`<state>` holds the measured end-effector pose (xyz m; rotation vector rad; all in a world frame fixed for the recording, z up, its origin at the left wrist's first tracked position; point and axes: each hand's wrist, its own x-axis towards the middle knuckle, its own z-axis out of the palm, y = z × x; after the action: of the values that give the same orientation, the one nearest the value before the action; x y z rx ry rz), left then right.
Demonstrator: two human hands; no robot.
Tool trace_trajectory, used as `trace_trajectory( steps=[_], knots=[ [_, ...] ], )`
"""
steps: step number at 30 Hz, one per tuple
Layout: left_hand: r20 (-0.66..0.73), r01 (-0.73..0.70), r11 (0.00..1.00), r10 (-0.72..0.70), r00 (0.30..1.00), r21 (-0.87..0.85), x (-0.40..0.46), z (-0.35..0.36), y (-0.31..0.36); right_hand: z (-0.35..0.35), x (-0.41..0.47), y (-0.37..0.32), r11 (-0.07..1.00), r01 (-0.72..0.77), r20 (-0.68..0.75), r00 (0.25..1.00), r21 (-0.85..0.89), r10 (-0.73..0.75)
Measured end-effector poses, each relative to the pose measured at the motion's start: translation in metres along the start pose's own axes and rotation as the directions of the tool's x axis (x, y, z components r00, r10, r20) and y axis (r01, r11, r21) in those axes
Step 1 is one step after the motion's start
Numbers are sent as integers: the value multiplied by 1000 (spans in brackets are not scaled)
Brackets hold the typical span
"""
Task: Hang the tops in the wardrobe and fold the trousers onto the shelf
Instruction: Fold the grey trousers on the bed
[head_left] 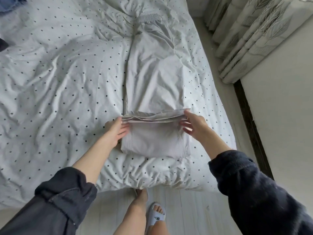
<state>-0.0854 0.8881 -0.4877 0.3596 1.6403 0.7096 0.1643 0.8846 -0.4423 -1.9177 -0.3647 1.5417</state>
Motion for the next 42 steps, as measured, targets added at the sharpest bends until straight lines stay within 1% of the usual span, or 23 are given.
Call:
trace_trajectory(
  steps=[1,2,3,4,5,6,7,8,9,10,12,16,19,22,25,28,31,33,34,36,37,40,42],
  knots=[
    [3,-34,998,34,999,44,5,3,-6,8,6,2,993,92,-2,996,-70,-93],
    [-3,-112,986,114,994,122,5,5,-16,13,7,10,957,210,-21,976,-202,-218],
    [6,-211,942,217,976,261,7,6,-27,18,11,20,868,329,-31,930,-372,-366],
    [65,-329,826,338,939,458,2,6,-38,20,11,31,705,446,-6,843,-552,-538],
    [178,-464,625,465,867,628,0,5,-50,20,13,43,482,532,81,725,-696,-684],
    [297,-574,389,575,762,720,-1,4,-62,19,15,55,247,568,195,606,-785,-771],
    [390,-628,183,645,657,756,0,4,-69,18,18,64,59,561,303,530,-826,-792],
    [463,-648,32,674,576,761,1,6,-71,17,23,71,-54,541,385,522,-839,-761],
    [524,-645,-78,660,538,760,7,9,-71,18,28,75,-120,521,432,534,-845,-727],
    [567,-625,-169,640,519,762,11,14,-67,19,34,76,-156,501,452,551,-851,-702],
    [603,-570,-283,611,514,772,26,27,-60,25,49,79,-183,477,462,573,-860,-676],
    [589,-484,-350,596,545,802,65,33,-73,31,90,95,-161,453,448,650,-877,-614],
    [603,-449,-407,612,512,795,91,34,-85,35,115,108,-206,421,444,611,-883,-656],
    [597,-423,-423,606,526,801,100,38,-91,37,125,114,-219,419,449,600,-881,-662],
    [588,-451,-382,593,550,807,87,36,-90,32,115,110,-209,456,476,615,-865,-629],
    [583,-513,-308,595,553,801,60,26,-96,19,92,109,-223,502,513,571,-836,-641],
    [632,-558,-321,543,554,765,25,11,-114,-2,59,124,-296,562,607,515,-773,-606],
    [659,-552,-364,487,574,750,10,-1,-125,-18,44,136,-390,606,705,460,-693,-540],
    [669,-541,-394,464,581,743,7,-7,-129,-26,42,141,-438,606,740,449,-664,-501],
    [680,-519,-440,447,581,732,11,-16,-129,-38,45,143,-506,562,756,470,-654,-456],
    [673,-506,-444,447,590,739,14,-17,-126,-40,49,141,-515,539,746,485,-666,-456],
    [634,-456,-442,478,608,772,20,-11,-122,-38,58,139,-537,516,745,481,-667,-462],
    [616,-429,-445,497,612,786,22,-5,-128,-34,60,143,-542,510,744,457,-668,-488]
  ],
)
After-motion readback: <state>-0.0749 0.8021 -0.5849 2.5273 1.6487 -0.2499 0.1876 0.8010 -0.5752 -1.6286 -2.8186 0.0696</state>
